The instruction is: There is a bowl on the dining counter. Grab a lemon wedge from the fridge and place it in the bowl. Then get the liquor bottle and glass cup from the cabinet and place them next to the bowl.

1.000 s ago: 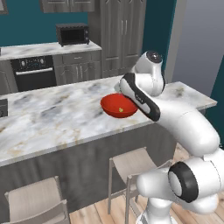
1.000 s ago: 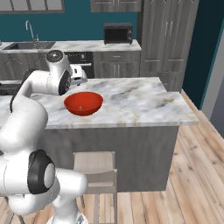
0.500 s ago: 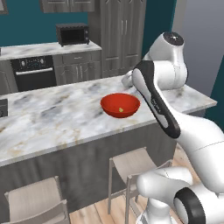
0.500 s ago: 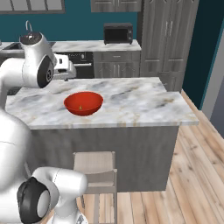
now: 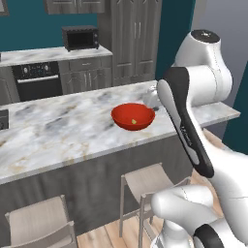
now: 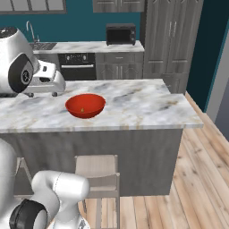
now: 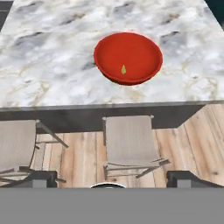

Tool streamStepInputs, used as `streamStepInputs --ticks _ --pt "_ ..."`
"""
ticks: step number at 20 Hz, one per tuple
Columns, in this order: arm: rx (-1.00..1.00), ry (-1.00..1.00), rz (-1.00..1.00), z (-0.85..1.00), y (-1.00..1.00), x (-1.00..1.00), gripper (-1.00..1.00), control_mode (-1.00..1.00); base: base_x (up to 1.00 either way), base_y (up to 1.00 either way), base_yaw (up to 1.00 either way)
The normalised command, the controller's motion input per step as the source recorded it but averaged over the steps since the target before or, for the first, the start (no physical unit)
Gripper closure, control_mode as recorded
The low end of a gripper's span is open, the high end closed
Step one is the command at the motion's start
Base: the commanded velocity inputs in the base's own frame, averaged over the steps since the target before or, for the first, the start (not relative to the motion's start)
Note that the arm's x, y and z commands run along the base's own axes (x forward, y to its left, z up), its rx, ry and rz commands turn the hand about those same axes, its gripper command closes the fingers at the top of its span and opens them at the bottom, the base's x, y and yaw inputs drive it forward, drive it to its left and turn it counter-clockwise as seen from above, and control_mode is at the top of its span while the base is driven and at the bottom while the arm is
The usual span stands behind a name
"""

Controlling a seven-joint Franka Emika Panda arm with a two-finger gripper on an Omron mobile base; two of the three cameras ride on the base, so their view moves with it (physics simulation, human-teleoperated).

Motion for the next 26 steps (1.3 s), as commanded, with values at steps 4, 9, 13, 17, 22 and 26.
streamStepInputs --ticks 4,9,13,17,22,26 --pt "0.0 0.13 -0.09 -0.09 -0.14 -0.73 -1.0 -1.0 0.0 0.0 0.0" --pt "0.0 0.13 -0.07 -0.07 -0.14 -0.59 -1.0 -1.0 0.0 0.0 0.0" --pt "0.0 0.05 -0.05 -0.07 -0.13 -0.61 -1.0 -1.0 0.0 0.0 0.0" --pt "0.0 0.01 0.0 0.0 0.0 -0.22 -1.0 -1.0 0.0 0.0 0.0" --pt "0.0 0.0 0.0 0.0 0.0 0.0 -1.0 1.0 -0.93 0.21 0.21" --pt "0.0 0.0 0.0 0.0 0.0 0.0 -1.0 1.0 -0.75 0.49 0.67"
